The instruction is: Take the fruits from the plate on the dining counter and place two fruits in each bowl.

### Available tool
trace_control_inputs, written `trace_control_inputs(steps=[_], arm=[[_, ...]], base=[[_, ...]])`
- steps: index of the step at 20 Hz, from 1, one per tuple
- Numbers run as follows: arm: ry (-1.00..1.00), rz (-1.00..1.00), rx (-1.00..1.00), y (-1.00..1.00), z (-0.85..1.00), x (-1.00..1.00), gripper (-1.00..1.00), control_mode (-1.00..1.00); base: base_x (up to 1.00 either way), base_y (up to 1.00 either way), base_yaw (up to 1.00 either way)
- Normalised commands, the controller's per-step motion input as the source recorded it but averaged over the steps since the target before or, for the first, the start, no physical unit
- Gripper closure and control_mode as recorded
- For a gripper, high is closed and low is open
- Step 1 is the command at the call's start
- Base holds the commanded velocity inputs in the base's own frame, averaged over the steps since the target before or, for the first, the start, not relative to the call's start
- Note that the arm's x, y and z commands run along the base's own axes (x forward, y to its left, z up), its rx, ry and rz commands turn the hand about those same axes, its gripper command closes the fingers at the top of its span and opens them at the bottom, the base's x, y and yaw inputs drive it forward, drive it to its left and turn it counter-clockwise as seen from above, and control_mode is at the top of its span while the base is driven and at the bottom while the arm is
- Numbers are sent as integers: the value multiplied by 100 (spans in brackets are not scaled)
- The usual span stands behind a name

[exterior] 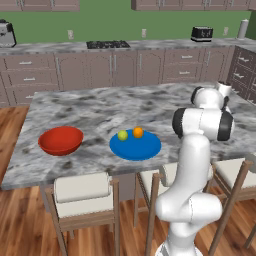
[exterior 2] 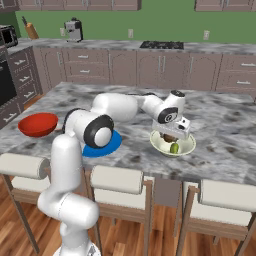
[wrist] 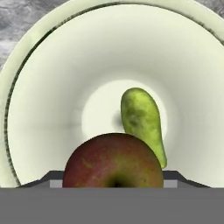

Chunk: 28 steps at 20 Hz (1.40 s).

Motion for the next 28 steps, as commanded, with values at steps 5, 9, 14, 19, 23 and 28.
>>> trace_control_inputs(steps=[5,9,14,19,23,28], arm=[[0,0,0,7,-31,8,100,-100],[0,0,-2,-8,-41,6,100,-100],[0,0,-2,-12,-15,2,100,-100],[0,0,0,0,0,0,-100,-100],[0,0,0,0,0,0,-100,-100],[0,0,0,-6,14,0,-100,-100]], base=[[0,0,0],[0,0,0],[0,0,0],[0,0,0],[0,0,0],[0,0,0]])
